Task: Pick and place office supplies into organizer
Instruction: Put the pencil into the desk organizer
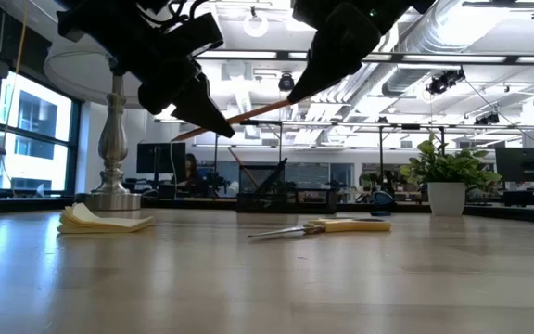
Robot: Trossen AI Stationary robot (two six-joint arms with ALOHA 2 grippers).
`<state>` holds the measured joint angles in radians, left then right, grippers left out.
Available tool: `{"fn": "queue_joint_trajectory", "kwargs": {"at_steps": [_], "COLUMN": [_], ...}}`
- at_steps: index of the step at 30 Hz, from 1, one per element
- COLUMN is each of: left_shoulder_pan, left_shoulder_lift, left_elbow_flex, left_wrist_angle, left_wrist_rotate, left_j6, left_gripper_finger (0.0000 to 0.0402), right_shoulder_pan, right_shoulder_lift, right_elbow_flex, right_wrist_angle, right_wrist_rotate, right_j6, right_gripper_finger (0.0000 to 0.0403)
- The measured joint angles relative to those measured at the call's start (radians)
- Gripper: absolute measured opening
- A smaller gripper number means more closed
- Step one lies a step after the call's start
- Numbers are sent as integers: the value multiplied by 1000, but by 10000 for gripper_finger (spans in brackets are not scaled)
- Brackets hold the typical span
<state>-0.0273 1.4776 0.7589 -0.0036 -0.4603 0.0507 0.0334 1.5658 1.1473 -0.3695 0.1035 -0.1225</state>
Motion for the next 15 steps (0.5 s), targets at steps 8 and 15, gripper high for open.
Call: {"fn": "queue_joint_trajectory", "kwargs": {"at_steps": [8,15], "left_shoulder_pan": [2,-5], "left_shoulder_lift": [0,0], "left_elbow_flex": [0,-12], "left_wrist_angle": [-22,34], "left_wrist_rotate": [10,124], "left_j6": [-35,-92], "left_gripper_finger": [0,0], "right_shoulder_pan": [1,41], "right_shoulder_lift": [-2,-69], "right_elbow_flex": [-1,21], "right_wrist_angle": [-15,-26], "right_wrist_rotate": [19,16], "right_j6": [-38,-55], "right_gripper_finger": [114,183]}}
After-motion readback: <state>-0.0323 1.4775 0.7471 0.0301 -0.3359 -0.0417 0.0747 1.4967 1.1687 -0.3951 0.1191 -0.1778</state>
